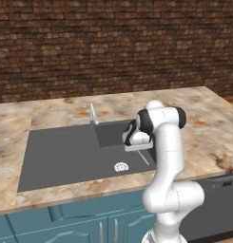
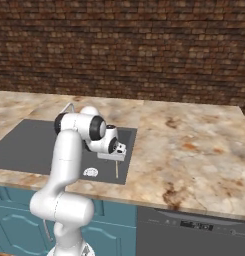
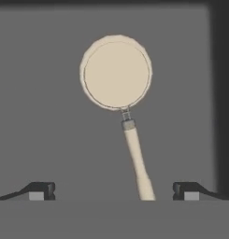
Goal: Pick up the dish brush and dish brush from the sink, and place them back in the cabinet, and close the cabinet door.
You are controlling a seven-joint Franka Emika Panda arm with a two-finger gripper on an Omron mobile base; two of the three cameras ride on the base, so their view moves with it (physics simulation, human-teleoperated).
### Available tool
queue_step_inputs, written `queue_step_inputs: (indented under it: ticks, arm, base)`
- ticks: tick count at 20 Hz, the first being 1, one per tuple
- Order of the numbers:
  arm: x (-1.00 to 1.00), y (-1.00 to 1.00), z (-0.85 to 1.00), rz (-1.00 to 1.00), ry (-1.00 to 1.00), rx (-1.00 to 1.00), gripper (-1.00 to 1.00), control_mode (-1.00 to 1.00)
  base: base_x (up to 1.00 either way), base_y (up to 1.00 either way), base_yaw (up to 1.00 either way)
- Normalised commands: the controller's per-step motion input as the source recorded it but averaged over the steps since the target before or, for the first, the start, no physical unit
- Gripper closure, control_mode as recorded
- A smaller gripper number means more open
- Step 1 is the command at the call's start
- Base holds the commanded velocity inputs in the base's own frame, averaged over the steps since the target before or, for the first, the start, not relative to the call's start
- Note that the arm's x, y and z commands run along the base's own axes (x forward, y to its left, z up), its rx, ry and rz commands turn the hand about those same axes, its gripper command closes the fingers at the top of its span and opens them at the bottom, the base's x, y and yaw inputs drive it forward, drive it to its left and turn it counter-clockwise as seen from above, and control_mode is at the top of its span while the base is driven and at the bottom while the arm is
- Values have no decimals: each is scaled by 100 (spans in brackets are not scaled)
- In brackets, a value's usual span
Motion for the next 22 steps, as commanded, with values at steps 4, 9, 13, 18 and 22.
queue_step_inputs:
  ticks: [4, 9, 13, 18, 22]
  arm:
    - [24, -11, -16, 0, 0, 0, -100, -100]
    - [19, -12, -15, 0, 0, 0, -100, -100]
    - [13, -12, -18, 0, 0, 0, -100, -100]
    - [10, -13, -15, 0, 1, 0, -100, -100]
    - [11, -13, -16, 0, 1, 0, -100, -100]
  base:
    - [0, 0, 0]
    - [0, 0, 0]
    - [0, 0, 0]
    - [0, 0, 0]
    - [0, 0, 0]
